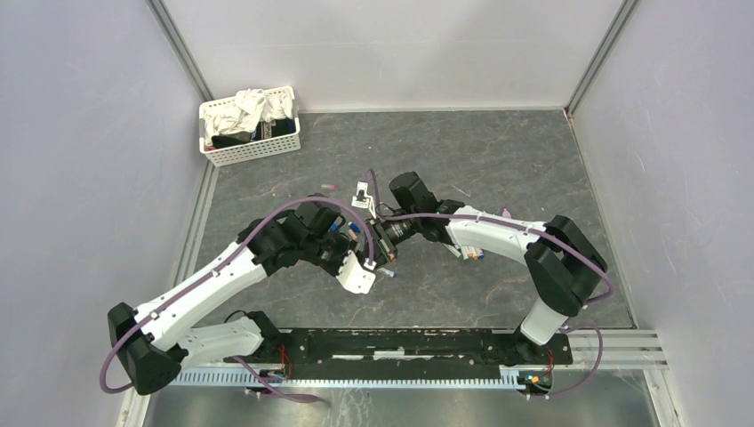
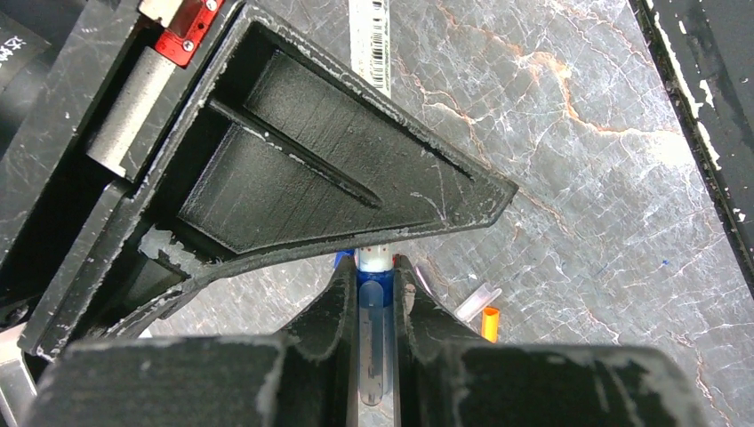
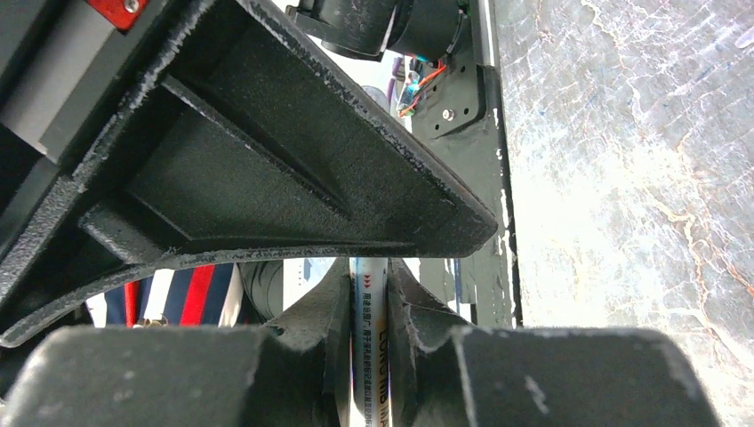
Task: Open the pen caps
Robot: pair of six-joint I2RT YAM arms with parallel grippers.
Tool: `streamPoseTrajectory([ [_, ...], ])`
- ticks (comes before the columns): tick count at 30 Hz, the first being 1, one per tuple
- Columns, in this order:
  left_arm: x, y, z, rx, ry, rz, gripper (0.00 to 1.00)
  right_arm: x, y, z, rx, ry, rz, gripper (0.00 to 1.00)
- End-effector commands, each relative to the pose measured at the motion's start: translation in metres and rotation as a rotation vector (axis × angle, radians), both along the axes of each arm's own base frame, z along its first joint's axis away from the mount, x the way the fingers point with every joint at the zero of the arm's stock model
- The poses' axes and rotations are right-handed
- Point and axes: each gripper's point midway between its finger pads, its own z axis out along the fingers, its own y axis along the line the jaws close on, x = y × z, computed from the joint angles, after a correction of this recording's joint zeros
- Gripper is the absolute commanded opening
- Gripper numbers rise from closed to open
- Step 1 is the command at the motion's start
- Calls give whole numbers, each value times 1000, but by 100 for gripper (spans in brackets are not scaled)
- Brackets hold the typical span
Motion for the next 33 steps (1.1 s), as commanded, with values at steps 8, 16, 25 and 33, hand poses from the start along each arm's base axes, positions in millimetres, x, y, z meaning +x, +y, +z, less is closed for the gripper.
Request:
streamPoseTrajectory([
  [8, -2, 0, -2, 20, 30, 6, 47, 13, 3, 2, -22, -19, -14, 0],
  [16, 5, -5, -1, 20, 14, 14, 19, 12, 2, -1, -29, -10, -9, 0],
  [25, 2, -7, -2, 18, 15, 0, 47, 12, 15, 8, 11, 0, 1, 0],
  [33, 1, -1, -6, 47, 6, -4, 7, 8, 10, 2, -9, 2, 9, 0],
])
